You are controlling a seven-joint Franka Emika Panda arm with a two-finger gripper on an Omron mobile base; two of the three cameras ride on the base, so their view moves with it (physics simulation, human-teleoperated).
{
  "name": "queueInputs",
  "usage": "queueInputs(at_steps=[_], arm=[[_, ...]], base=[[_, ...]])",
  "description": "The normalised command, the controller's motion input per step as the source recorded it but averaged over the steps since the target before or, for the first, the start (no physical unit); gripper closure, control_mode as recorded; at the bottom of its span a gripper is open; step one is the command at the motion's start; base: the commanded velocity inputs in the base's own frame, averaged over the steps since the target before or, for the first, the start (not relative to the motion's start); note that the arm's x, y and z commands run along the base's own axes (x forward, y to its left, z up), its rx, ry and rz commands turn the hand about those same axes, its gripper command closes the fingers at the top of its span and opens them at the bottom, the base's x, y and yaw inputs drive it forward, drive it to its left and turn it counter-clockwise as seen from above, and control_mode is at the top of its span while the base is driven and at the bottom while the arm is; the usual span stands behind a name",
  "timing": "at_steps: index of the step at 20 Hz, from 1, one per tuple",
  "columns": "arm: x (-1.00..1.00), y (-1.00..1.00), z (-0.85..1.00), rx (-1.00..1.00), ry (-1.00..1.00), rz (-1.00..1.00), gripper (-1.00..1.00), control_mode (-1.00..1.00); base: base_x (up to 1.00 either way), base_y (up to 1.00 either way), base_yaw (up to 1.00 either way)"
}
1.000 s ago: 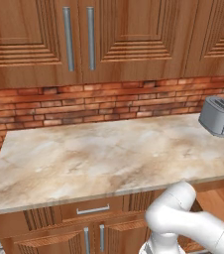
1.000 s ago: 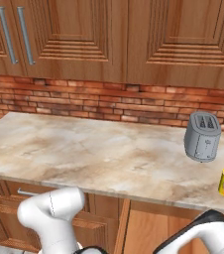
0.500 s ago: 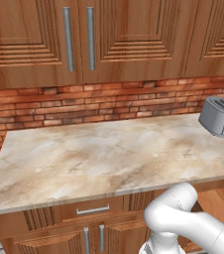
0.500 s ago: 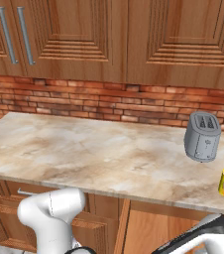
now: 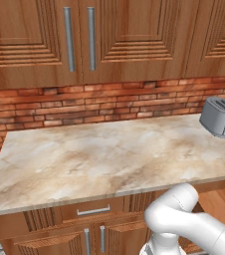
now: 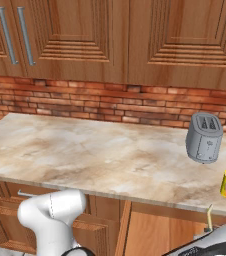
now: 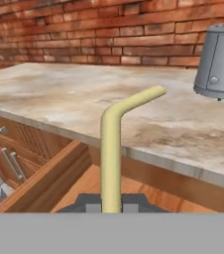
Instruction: Pick up the straw from the right drawer and put it inside the smoothie cup.
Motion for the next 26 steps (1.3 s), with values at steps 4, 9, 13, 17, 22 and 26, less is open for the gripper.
queueInputs(at_steps=[4,9,13,17,22,26], arm=[[0.08,0.34,0.60,0.18,-0.28,-0.05,1.00,-1.00],[0.06,0.44,0.29,0.08,-0.27,-0.11,1.00,-1.00],[0.00,0.33,0.12,0.03,-0.15,-0.12,1.00,-1.00],[0.00,0.06,0.00,0.00,0.00,-0.07,1.00,-1.00],[0.00,0.00,0.01,0.02,0.00,-0.06,1.00,-1.00],[0.00,0.00,0.13,0.04,-0.02,-0.07,1.00,-1.00]], base=[[0.00,0.00,0.00],[0.00,0.00,0.00],[0.00,0.00,0.00],[0.00,0.00,0.00],[0.00,0.00,0.00],[0.00,0.00,0.00]])
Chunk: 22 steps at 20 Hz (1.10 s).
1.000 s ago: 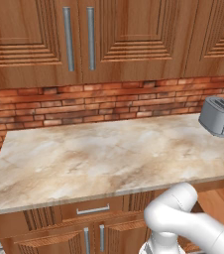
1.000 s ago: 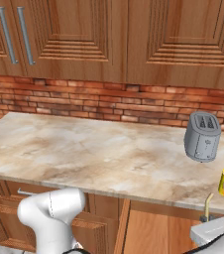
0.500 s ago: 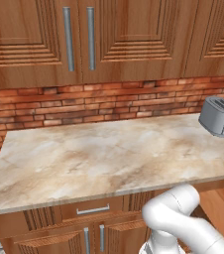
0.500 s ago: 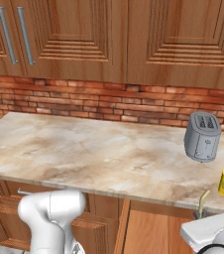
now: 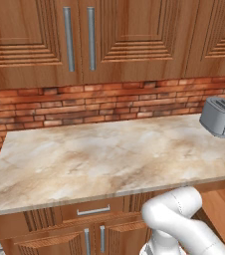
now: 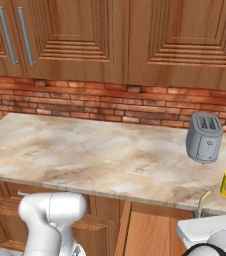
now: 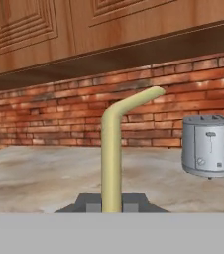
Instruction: Pick up the straw from the right drawer and put it inside the smoothie cup.
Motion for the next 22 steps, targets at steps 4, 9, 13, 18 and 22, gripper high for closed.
queueInputs(at_steps=[4,9,13,18,22], arm=[[0.00,0.00,0.24,0.03,-0.08,-0.09,1.00,-1.00],[0.00,0.00,0.23,0.05,-0.10,-0.06,1.00,-1.00],[0.02,-0.12,0.22,0.05,-0.08,-0.06,1.00,-1.00],[0.29,-0.44,0.21,0.07,0.00,0.00,1.00,-1.00],[0.41,-0.52,0.19,0.02,0.05,0.00,1.00,-1.00]], base=[[0.00,0.00,0.00],[0.00,0.00,0.00],[0.00,0.00,0.00],[0.00,0.00,0.00],[0.00,0.00,0.00]])
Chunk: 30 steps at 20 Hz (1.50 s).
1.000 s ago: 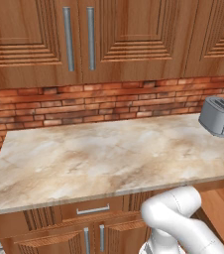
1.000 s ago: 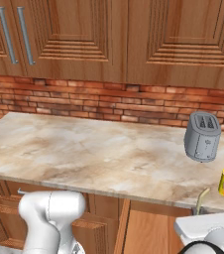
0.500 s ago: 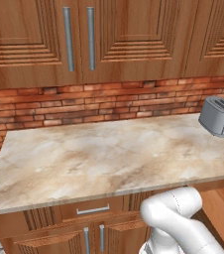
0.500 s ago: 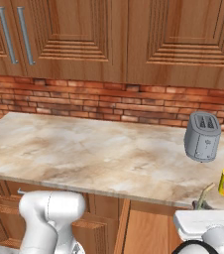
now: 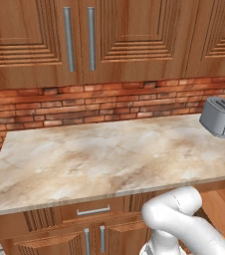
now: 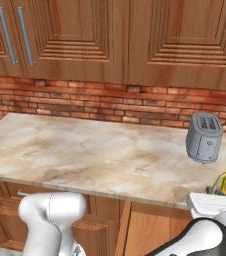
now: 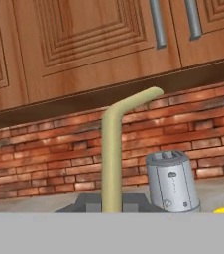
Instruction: Pick up the straw from the right drawer and put it inside the smoothie cup.
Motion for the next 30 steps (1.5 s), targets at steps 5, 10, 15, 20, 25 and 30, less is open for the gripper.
queueInputs(at_steps=[5,10,15,20,25,30], arm=[[0.37,-0.27,0.16,0.00,0.14,-0.02,1.00,-1.00],[0.37,-0.11,0.08,0.00,0.20,-0.06,1.00,-1.00],[0.31,-0.26,0.07,0.00,0.12,-0.02,1.00,-1.00],[0.33,-0.29,0.09,0.00,0.05,-0.02,1.00,-1.00],[0.29,-0.24,0.01,0.00,0.07,-0.02,1.00,-1.00],[0.26,-0.21,0.00,0.00,0.06,-0.02,1.00,-1.00]], base=[[0.00,0.00,0.00],[0.00,0.00,0.00],[0.00,0.00,0.00],[0.00,0.00,0.00],[0.00,0.00,0.00],[0.00,0.00,0.00]])
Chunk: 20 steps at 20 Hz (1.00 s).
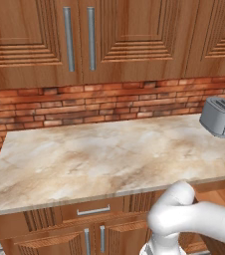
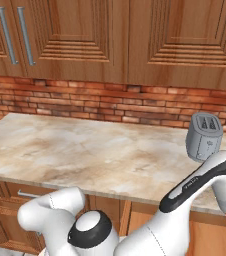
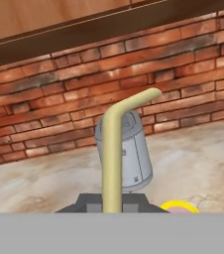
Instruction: Pick up the straw from the right drawer and put it inside the smoothie cup.
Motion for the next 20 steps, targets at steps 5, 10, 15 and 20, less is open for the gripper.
queueInputs(at_steps=[5,10,15,20], arm=[[0.12,-0.06,0.00,0.00,0.01,-0.02,1.00,-1.00],[0.02,0.00,-0.05,0.00,0.00,-0.01,1.00,-1.00],[0.09,-0.01,-0.01,0.00,0.00,-0.01,1.00,-1.00],[0.21,-0.06,0.00,0.00,0.00,-0.01,1.00,-1.00]], base=[[0.00,0.00,0.00],[0.00,0.00,0.00],[0.00,0.00,0.00],[0.00,0.00,0.00]])
